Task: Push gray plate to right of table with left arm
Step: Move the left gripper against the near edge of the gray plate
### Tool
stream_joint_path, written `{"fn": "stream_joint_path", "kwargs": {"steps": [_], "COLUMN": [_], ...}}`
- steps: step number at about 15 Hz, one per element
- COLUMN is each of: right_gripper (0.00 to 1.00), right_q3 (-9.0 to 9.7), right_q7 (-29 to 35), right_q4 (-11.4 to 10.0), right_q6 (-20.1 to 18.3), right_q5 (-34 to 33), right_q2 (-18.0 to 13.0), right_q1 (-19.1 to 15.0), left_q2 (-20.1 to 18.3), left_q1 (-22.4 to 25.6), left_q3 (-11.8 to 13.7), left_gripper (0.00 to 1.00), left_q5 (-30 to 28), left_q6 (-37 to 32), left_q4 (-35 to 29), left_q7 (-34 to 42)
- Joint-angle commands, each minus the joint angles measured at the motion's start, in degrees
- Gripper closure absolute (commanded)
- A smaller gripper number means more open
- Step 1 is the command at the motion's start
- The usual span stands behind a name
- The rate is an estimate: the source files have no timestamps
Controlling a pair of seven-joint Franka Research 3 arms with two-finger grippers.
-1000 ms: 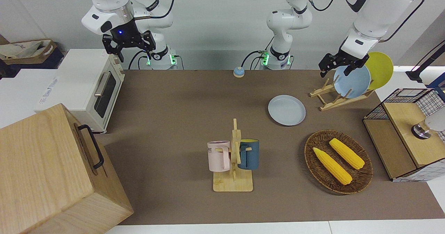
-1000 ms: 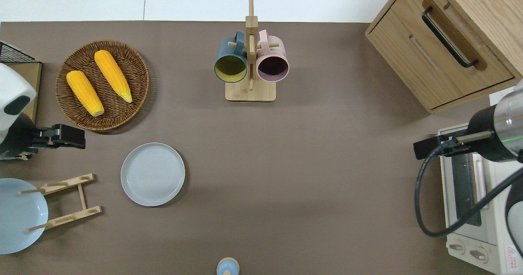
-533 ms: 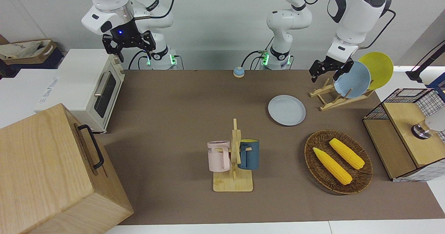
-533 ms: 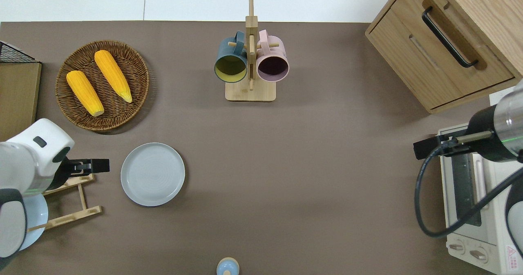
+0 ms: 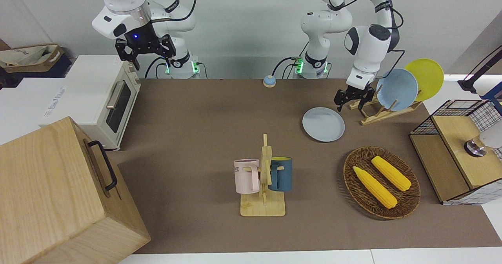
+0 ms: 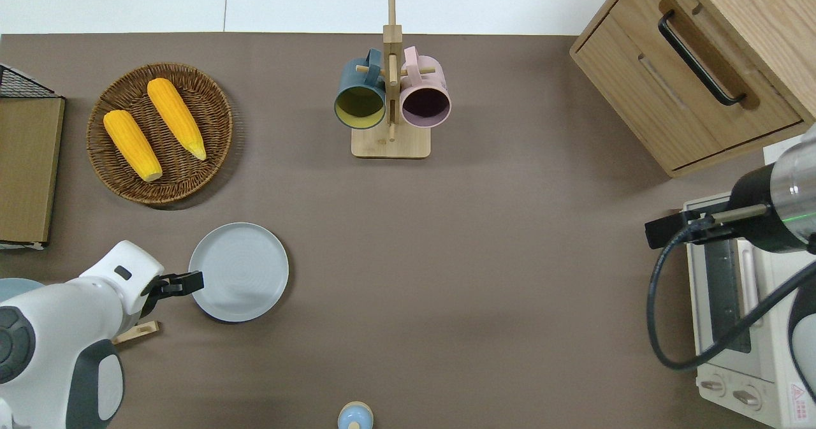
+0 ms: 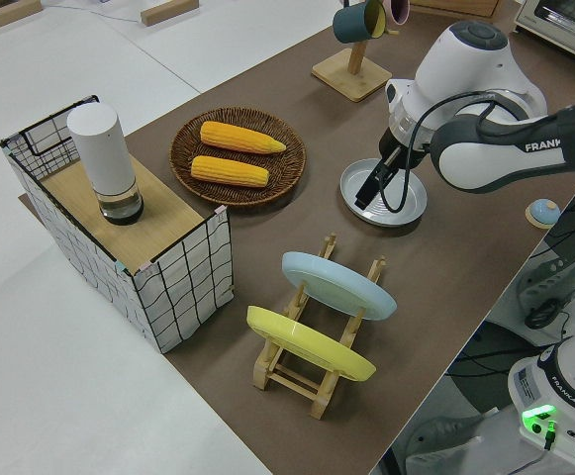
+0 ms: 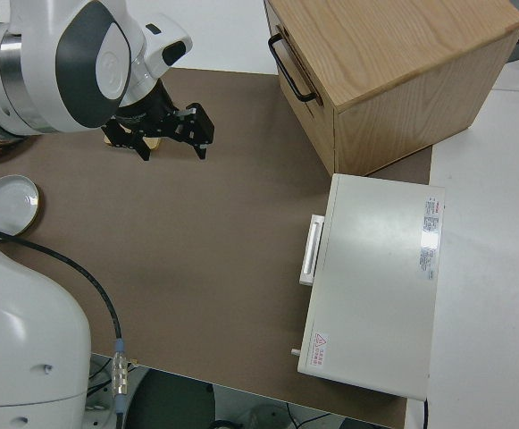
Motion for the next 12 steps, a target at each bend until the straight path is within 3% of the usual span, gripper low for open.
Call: {"fn": "stream_joint_path", "kwargs": {"steps": [1, 7, 8, 10, 11, 12], "right_gripper": [0.017, 0.017, 0.017, 0.017, 0.017, 0.017], "right_q3": [0.79, 0.79, 0.79, 0.79, 0.88, 0.79], "right_q7": [0.7, 0.7, 0.7, 0.7, 0.7, 0.7], "right_q4": [0.5, 0.5, 0.5, 0.5, 0.5, 0.5], "right_q6": [-0.8, -0.8, -0.8, -0.8, -0.8, -0.8], "right_q5": [0.3, 0.2, 0.3, 0.3, 0.3, 0.3], "right_q2": [-0.2, -0.2, -0.2, -0.2, -0.2, -0.2], "right_q1": [-1.1, -1.1, -1.1, -1.1, -1.1, -1.1], "left_q2": [3.5, 10.2, 10.5, 10.3, 10.0, 9.8], "left_q1": [1.3, 1.0, 1.0, 1.1, 1.0, 0.8], "left_q3": [-0.1, -0.3, -0.3, -0.2, -0.3, -0.3], "left_gripper": [0.00, 0.03, 0.15, 0.86, 1.00, 1.00], "left_q5": [-0.2, -0.2, -0.2, -0.2, -0.2, -0.2], "left_q6": [6.3, 21.0, 21.6, 21.1, 21.0, 21.0], "left_q4": [-2.8, -7.0, -7.1, -7.1, -7.0, -7.0], "left_q7": [0.5, -0.6, -0.7, -1.9, -2.2, -3.2]}}
